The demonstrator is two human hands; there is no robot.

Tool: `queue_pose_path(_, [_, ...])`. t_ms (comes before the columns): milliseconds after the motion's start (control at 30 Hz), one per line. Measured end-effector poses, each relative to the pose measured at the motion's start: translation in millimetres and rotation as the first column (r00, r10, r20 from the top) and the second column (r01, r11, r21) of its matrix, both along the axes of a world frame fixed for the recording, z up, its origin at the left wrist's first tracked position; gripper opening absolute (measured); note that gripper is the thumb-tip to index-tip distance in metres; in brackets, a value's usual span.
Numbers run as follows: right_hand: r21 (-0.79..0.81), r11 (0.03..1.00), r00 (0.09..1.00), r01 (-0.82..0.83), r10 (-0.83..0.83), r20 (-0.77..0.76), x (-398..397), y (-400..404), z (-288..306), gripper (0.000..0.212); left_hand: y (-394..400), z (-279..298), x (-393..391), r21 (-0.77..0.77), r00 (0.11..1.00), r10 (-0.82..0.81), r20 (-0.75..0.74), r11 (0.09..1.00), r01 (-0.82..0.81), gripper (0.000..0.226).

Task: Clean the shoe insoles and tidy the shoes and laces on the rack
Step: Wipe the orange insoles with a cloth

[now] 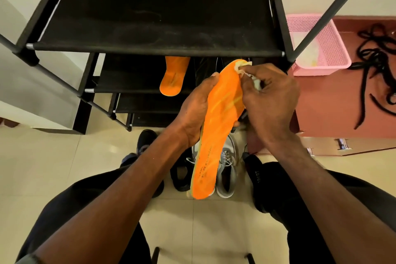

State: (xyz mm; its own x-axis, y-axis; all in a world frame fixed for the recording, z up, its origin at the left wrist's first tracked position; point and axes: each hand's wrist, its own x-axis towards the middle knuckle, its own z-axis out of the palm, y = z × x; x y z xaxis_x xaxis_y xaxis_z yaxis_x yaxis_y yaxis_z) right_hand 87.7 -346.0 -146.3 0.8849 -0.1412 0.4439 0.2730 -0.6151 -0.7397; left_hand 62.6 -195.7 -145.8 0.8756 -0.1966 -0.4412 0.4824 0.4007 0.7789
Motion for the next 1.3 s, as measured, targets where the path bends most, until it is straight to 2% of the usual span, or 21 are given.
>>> queue_pose_path(33, [0.009, 0.999, 0.999, -0.035, 0.035, 0.006, -1.5, 3.0, -0.3, 0.021, -0.6, 0.7, -1.0, -0.007, 1.000, 0.012, -0.001, 1.000, -0.012, 0.043])
queue_pose_path(133, [-0.033, 0.961, 0.961, -0.276, 0.277, 0.019, -15.8, 15.4, -1.4, 0.020, 2.5, -2.3, 1.4, -0.061, 0.998, 0.056, 0.005, 0.997, -0.056, 0.041])
queue_pose_path(167, [-0.051, 0.962, 0.963, -0.269, 0.270, 0.016, -15.8, 14.4, -1.4, 0.019, 3.2, -2.1, 1.7, -0.061, 0.999, 0.050, 0.005, 0.997, -0.050, 0.041])
queue_pose_path(267, [0.003, 0.999, 0.999, -0.033, 0.033, 0.009, -2.6, 3.6, -0.9, 0.019, -0.2, -2.2, 1.6, 0.014, 1.000, 0.017, 0.009, 1.000, -0.017, 0.042])
queue_pose_path(300, [0.033, 0.999, 0.999, -0.028, 0.027, 0.016, -1.2, 4.2, -1.3, 0.020, -1.7, -0.1, 0.3, 0.017, 1.000, 0.016, 0.013, 1.000, -0.017, 0.041])
queue_pose_path(400, [-0.009, 0.966, 0.966, -0.257, 0.257, 0.042, -14.0, 15.0, 0.2, 0.019, -0.7, -1.4, 0.6, -0.027, 0.998, 0.058, 0.020, 0.998, -0.058, 0.045])
queue_pose_path(433, [-0.032, 0.964, 0.963, -0.265, 0.266, 0.035, -14.6, 14.0, 0.0, 0.018, -0.3, -1.8, 0.9, -0.037, 0.998, 0.053, 0.021, 0.998, -0.052, 0.045])
queue_pose_path(533, [-0.019, 0.999, 0.999, -0.034, 0.034, 0.001, -2.9, 2.8, -1.1, 0.019, -2.8, -0.6, 0.6, -0.013, 1.000, -0.006, 0.004, 1.000, 0.006, 0.042])
queue_pose_path(567, [0.002, 1.000, 1.000, -0.030, 0.030, 0.006, -1.0, 3.1, -2.0, 0.020, -3.2, -0.9, 0.1, -0.008, 1.000, -0.007, -0.001, 1.000, 0.007, 0.041])
queue_pose_path(667, [-0.007, 0.969, 0.969, -0.247, 0.247, 0.033, -12.1, 14.3, -1.3, 0.019, 0.4, -0.2, 1.8, -0.037, 0.999, 0.037, -0.003, 0.999, -0.037, 0.038])
queue_pose_path(700, [-0.014, 0.966, 0.965, -0.259, 0.259, 0.028, -13.2, 14.6, -1.7, 0.018, 1.5, -1.6, 2.6, -0.041, 0.999, 0.040, -0.005, 0.998, -0.040, 0.039])
queue_pose_path(800, [0.026, 0.997, 0.997, -0.078, 0.078, 0.013, -4.9, 8.2, -2.1, 0.017, -0.4, -4.1, 2.2, -0.038, 1.000, 0.027, -0.007, 0.999, -0.028, 0.047])
queue_pose_path(833, [0.039, 0.997, 0.997, -0.071, 0.070, 0.014, -4.0, 8.9, -2.1, 0.018, -0.5, -4.1, 2.2, -0.049, 0.999, 0.036, -0.012, 0.998, -0.037, 0.046])
queue_pose_path(933, [-0.040, 0.961, 0.962, -0.273, 0.274, 0.012, -16.9, 21.9, -0.2, 0.020, 2.1, 0.9, 2.8, -0.130, 0.998, 0.052, -0.041, 0.990, -0.057, 0.043])
queue_pose_path(967, [-0.076, 0.953, 0.956, -0.293, 0.294, -0.003, -19.6, 22.8, -0.1, 0.020, 2.8, 1.3, 3.4, -0.145, 0.998, 0.047, -0.045, 0.988, -0.053, 0.045])
queue_pose_path(1033, [-0.118, 0.978, 0.985, -0.173, 0.172, -0.023, -14.1, 15.7, -0.1, 0.019, 2.8, -0.2, 5.4, -0.131, 0.998, 0.057, -0.039, 0.989, -0.061, 0.045])
queue_pose_path(1100, [-0.102, 0.995, 0.999, 0.003, -0.008, -0.041, -2.8, 5.8, -0.1, 0.020, 0.9, -1.2, 5.1, -0.094, 0.998, 0.065, -0.026, 0.993, -0.067, 0.046])
queue_pose_path(1133, [-0.082, 0.996, 0.999, 0.031, -0.035, -0.038, -0.6, 4.0, -0.8, 0.021, 0.1, 0.5, 5.1, -0.071, 0.997, 0.066, -0.025, 0.995, -0.068, 0.047])
queue_pose_path(1167, [-0.063, 0.998, 1.000, -0.004, 0.002, -0.024, -2.5, 5.2, -1.0, 0.021, 0.4, 2.0, 5.0, -0.070, 0.997, 0.076, -0.022, 0.995, -0.078, 0.045])
queue_pose_path(1233, [-0.073, 0.981, 0.983, -0.182, 0.183, 0.008, -14.1, 12.3, -3.0, 0.020, 2.7, 2.0, 5.8, -0.073, 0.996, 0.084, -0.026, 0.994, -0.086, 0.037])
queue_pose_path(1300, [-0.133, 0.967, 0.975, -0.217, 0.222, 0.022, -19.5, 12.4, -3.4, 0.017, 3.6, 0.1, 6.3, -0.069, 0.997, 0.069, -0.029, 0.995, -0.071, 0.041])
